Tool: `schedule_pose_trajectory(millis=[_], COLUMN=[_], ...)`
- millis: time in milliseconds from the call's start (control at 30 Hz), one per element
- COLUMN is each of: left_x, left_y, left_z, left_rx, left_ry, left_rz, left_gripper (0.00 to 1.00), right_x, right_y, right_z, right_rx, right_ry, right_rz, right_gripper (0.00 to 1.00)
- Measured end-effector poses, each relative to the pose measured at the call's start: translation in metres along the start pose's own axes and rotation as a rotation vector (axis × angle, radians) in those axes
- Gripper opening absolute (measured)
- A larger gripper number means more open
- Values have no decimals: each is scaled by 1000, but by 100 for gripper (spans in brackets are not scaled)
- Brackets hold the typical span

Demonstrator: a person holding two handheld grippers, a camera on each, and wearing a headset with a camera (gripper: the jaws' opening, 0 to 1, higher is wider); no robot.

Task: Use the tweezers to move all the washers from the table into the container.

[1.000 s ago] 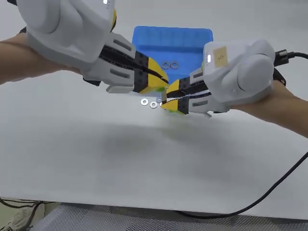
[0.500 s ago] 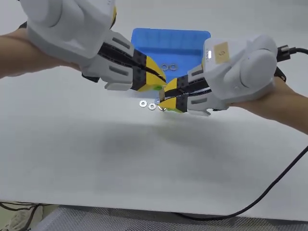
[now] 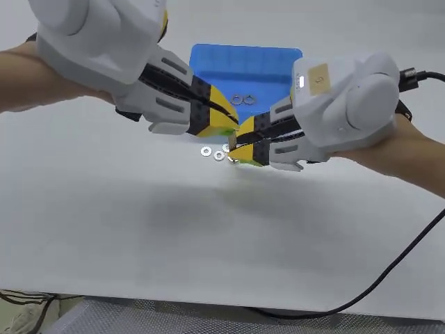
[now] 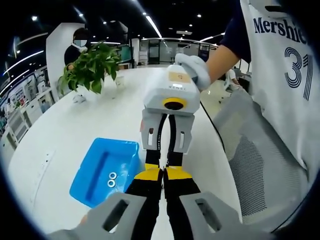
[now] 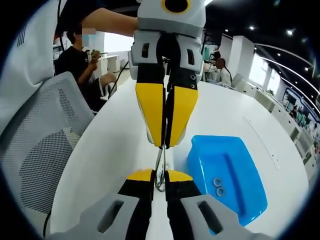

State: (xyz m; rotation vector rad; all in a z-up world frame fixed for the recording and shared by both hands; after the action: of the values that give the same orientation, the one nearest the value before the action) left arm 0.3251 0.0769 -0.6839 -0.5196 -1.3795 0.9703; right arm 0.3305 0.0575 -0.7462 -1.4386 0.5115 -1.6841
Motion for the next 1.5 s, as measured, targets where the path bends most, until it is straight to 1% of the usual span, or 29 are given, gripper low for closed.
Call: schedule_pose_trajectory(millis=[100, 167, 233, 333, 467, 533, 733, 867, 933, 1000, 1033, 1100, 1200, 1267, 1300, 1400, 1500], left_x=[3, 8, 14, 21, 32, 36, 46, 50, 51, 52, 52, 53, 52, 50, 50, 47, 42], left_y=[0, -4, -6, -13, -25, -31, -46, -52, -55, -57, -58, -60, -63, -63, -63, -60, -53], left_z=[-1, 1, 1, 2, 3, 4, 3, 1, -4, -10, -13, -20, -32, -38, -39, -50, -61], left_rx=[0, -9, -19, -34, -60, -75, -117, -139, -146, -155, -157, -158, -183, -218, -217, -206, -194], left_ry=[1, 2, 5, 1, -13, -18, -27, -33, -39, -48, -51, -58, -65, -66, -67, -72, -77], left_rz=[1, -2, -5, -7, -4, -7, -4, -5, -1, 3, 4, 6, -2, -1, -1, 0, -4], left_gripper=[5, 5, 5, 5, 5, 5, 5, 5, 5, 5, 5, 5, 5, 5, 5, 5, 5], right_x=[2, 5, 7, 13, 19, 20, 29, 33, 34, 33, 33, 33, 31, 30, 29, 22, 14], right_y=[-6, -12, -18, -28, -39, -40, -53, -58, -59, -55, -55, -52, -48, -45, -45, -38, -30], right_z=[1, 2, 3, 7, 13, 17, 25, 33, 38, 45, 49, 60, 75, 81, 84, 91, 97], right_rx=[8, 18, 20, 34, 54, 61, 98, 115, 126, 150, 150, 150, 158, 167, 172, 182, 180], right_ry=[1, 6, 7, 17, 34, 40, 57, 72, 83, 97, 103, 113, 124, 125, 124, 114, 104], right_rz=[7, 11, 17, 24, 27, 29, 14, 7, 2, -3, -7, -9, -9, -17, -20, -33, -42], right_gripper=[9, 9, 9, 9, 9, 9, 9, 9, 9, 9, 9, 9, 9, 9, 9, 9, 9])
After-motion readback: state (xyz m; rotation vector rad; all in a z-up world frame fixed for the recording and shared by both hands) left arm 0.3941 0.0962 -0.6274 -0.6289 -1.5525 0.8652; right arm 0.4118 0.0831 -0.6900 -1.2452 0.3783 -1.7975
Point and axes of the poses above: the centre of the closed fingertips' face, and the gripper's own axes: x roughly backward along the fingers, z roughly to its right, y roughly out of its underside, the point moved 3 cm from there along x, roughly backward along the fingers, and after that the axes turned 11 degrees about x, right-handed, at the moved point
